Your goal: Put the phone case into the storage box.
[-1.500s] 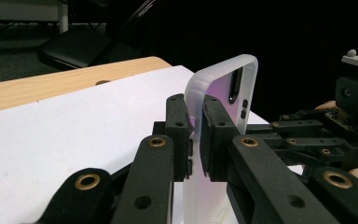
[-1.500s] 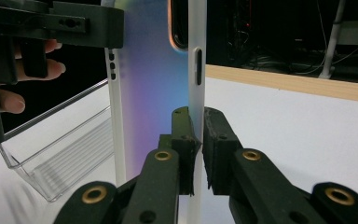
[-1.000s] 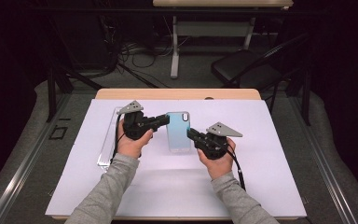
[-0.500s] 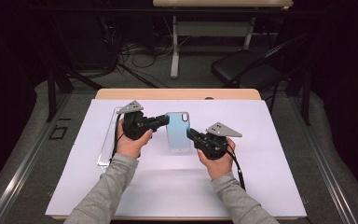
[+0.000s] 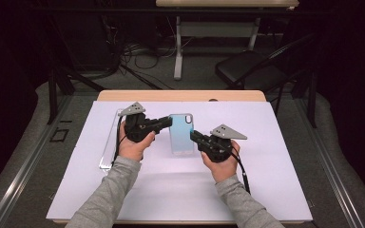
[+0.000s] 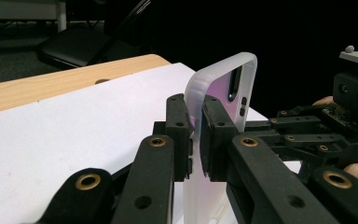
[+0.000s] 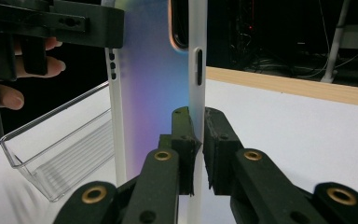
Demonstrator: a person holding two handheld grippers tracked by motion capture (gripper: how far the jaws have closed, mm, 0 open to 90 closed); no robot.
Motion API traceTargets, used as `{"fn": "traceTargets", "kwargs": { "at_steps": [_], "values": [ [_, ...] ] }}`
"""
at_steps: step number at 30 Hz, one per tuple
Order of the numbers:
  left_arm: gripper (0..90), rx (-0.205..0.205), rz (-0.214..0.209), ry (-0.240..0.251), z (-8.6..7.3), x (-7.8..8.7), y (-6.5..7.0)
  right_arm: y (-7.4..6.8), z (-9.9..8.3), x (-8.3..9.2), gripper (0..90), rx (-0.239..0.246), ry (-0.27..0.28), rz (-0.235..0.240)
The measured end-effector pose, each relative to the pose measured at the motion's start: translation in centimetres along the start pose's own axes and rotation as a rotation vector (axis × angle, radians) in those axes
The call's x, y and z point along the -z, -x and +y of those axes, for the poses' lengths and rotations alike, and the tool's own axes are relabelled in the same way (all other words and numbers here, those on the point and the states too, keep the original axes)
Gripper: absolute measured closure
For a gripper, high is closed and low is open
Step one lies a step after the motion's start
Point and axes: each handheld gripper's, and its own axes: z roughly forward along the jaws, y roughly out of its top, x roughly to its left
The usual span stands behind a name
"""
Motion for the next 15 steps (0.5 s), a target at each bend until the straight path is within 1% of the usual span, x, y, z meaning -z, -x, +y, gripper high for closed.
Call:
{"fn": "traceTargets", "kwargs": {
  "at_steps": [5,11,13,15],
  "values": [
    [83.5,-0.003,0.005,0.000,-0.01,-0.04,0.02,0.07,0.01,-0.03,81.9,-0.005,0.000,0.003],
    [83.5,-0.005,0.013,0.000,0.00,-0.02,-0.07,0.00,0.07,-0.03,75.1,-0.005,0.002,0.009],
    [83.5,-0.010,0.019,-0.001,0.03,0.06,-0.16,-0.05,0.08,-0.04,71.6,-0.003,0.007,0.013],
    [83.5,-0.004,0.020,0.003,0.04,0.15,-0.23,-0.09,0.10,-0.04,69.2,-0.001,0.015,0.012]
  ]
}}
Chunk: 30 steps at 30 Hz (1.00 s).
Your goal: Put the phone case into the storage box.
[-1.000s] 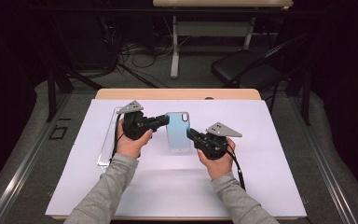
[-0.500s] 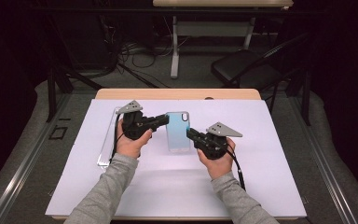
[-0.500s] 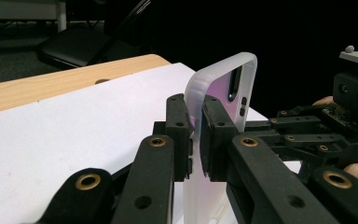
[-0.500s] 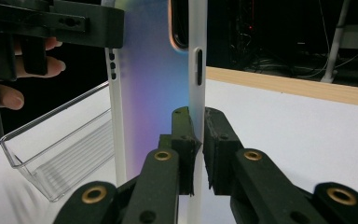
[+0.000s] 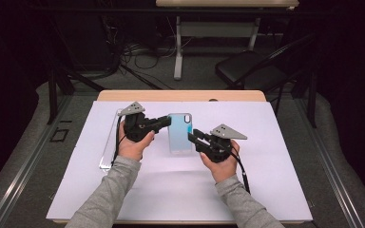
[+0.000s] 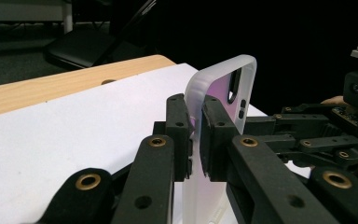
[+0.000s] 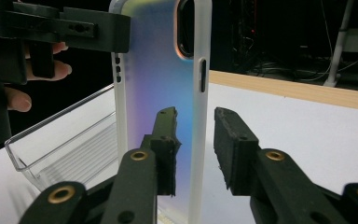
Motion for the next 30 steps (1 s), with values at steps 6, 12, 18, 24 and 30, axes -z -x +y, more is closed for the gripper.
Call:
{"fn": "traceTargets", "kwargs": {
  "at_steps": [6,12,18,24,30],
  "values": [
    [83.5,0.003,0.012,0.006,0.1,0.4,-0.3,0.0,0.1,0.0,62.0,0.019,0.010,0.002],
    [83.5,0.010,0.029,0.019,0.3,1.0,-0.8,0.1,0.1,-0.3,56.1,0.055,0.026,0.007],
    [83.4,0.011,0.056,0.023,0.7,1.9,-1.4,0.2,0.5,-0.4,52.3,0.049,0.005,0.034],
    [83.4,0.014,0.079,0.036,1.0,2.8,-1.9,-0.2,1.0,-0.5,49.0,0.095,-0.014,0.038],
    [83.4,0.018,0.097,0.047,1.3,3.6,-2.4,-0.3,1.2,-0.4,44.1,0.114,-0.033,0.008]
  ]
}}
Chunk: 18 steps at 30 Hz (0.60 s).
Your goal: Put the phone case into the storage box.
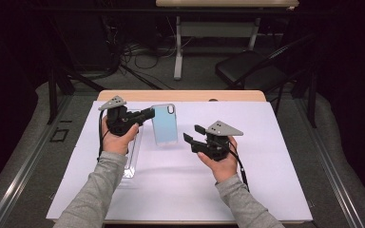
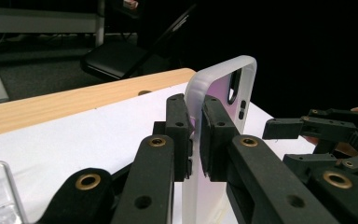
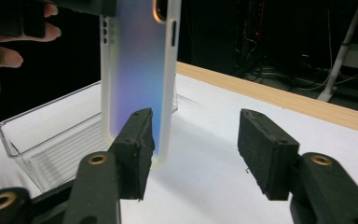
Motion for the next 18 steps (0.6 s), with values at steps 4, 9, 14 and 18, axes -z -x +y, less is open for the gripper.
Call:
{"fn": "traceTargets", "kwargs": {
  "at_steps": [4,9,14,18],
  "values": [
    [83.4,0.003,0.008,0.005,0.1,0.3,-0.3,0.1,0.0,0.0,39.2,-0.005,-0.003,-0.007],
    [83.4,0.004,0.021,0.014,0.4,0.8,-0.8,0.3,0.0,-0.1,35.9,-0.013,0.002,-0.008],
    [83.4,0.008,0.037,0.019,0.7,1.3,-1.1,0.4,-0.1,-0.2,32.8,-0.011,0.001,-0.012],
    [83.4,0.001,0.051,0.023,1.0,1.7,-1.5,0.4,-0.1,-0.2,31.6,0.000,-0.007,-0.016]
  ]
}}
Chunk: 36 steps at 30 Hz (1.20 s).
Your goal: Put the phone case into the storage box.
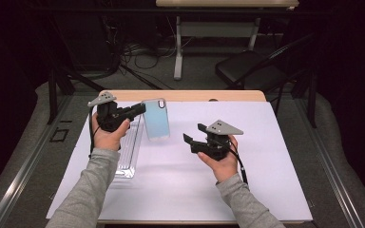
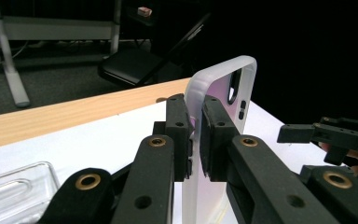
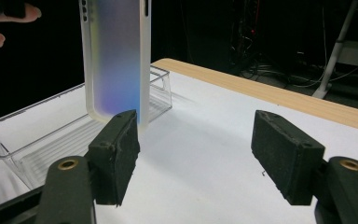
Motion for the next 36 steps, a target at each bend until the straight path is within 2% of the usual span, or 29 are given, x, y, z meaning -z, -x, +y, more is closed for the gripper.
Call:
{"fn": "traceTargets", "kwargs": {
  "at_steps": [8,13,17,24,26,28,36],
  "values": [
    [83.4,0.002,0.020,0.009,0.6,0.6,-0.8,-0.1,-0.1,-0.1,27.9,0.029,-0.009,-0.014],
    [83.4,0.001,0.038,0.010,0.8,0.9,-1.4,-0.2,0.0,0.0,23.1,0.044,-0.001,-0.043],
    [83.4,-0.015,0.053,0.012,1.3,1.2,-1.8,-0.1,0.0,0.0,17.1,0.053,-0.010,-0.054],
    [83.4,-0.026,0.079,0.030,2.2,2.0,-2.6,0.2,0.0,0.1,15.1,0.019,-0.017,-0.059],
    [83.4,-0.021,0.084,0.037,2.5,2.2,-2.9,0.2,-0.1,0.1,14.5,0.048,-0.028,-0.088],
    [83.4,-0.022,0.092,0.038,2.7,2.3,-3.2,-0.1,-0.2,0.2,14.3,0.106,-0.047,-0.135],
    [83.4,-0.020,0.103,0.046,3.1,2.6,-4.4,0.1,0.0,0.6,14.1,0.068,-0.022,-0.129]
  ]
}}
